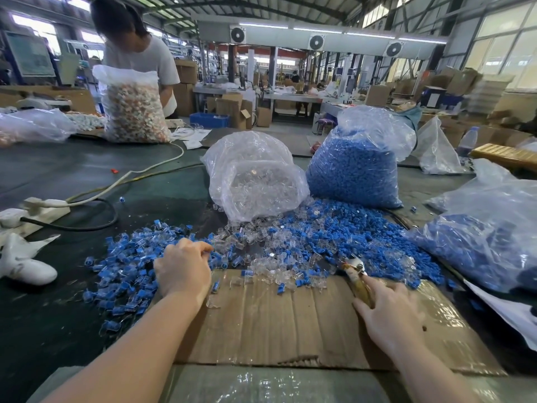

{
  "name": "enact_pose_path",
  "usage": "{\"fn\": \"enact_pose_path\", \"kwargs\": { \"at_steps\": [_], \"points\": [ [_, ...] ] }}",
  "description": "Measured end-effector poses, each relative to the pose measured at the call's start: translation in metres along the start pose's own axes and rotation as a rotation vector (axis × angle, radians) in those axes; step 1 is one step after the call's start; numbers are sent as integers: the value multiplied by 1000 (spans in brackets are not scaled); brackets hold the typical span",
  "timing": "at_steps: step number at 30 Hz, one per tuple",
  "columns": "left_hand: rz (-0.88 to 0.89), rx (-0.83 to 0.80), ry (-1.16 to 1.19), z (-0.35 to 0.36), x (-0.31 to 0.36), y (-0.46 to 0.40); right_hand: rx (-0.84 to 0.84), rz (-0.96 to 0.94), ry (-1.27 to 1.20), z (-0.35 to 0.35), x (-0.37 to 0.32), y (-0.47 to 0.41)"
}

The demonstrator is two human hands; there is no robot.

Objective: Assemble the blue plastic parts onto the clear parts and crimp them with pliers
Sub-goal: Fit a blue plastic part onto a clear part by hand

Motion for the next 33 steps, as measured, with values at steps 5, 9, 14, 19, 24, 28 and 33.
{"fn": "enact_pose_path", "kwargs": {
  "at_steps": [5, 9, 14, 19, 24, 28, 33],
  "points": [
    [31, -14, -8, 11, 4, 9, 7, -19, 102, 1, 1, -1],
    [143, -32, 52, 16, 22, 23, 44, -74, 197, -8, -14, 2],
    [169, -86, 9, 25, 26, 33, 208, -522, 50, -7, -85, 10],
    [197, -128, -35, 32, 24, 37, 173, -768, 45, 8, -136, 16],
    [241, -134, -9, 33, 26, 36, 174, -786, 139, 9, -148, 17],
    [263, -157, -27, 33, 26, 37, 298, -761, 100, 3, -146, 20],
    [309, -133, -40, 30, 27, 42, 410, -643, -125, 2, -127, 19]
  ]
}}
Point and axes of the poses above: each hand's wrist, its own y-axis away from the middle knuckle, its own z-axis out of the palm, x = y × z, the point moved 7 cm from there along -y, towards the middle knuckle, and after that the axes turned 11 degrees about -z, right-handed, at the moved point
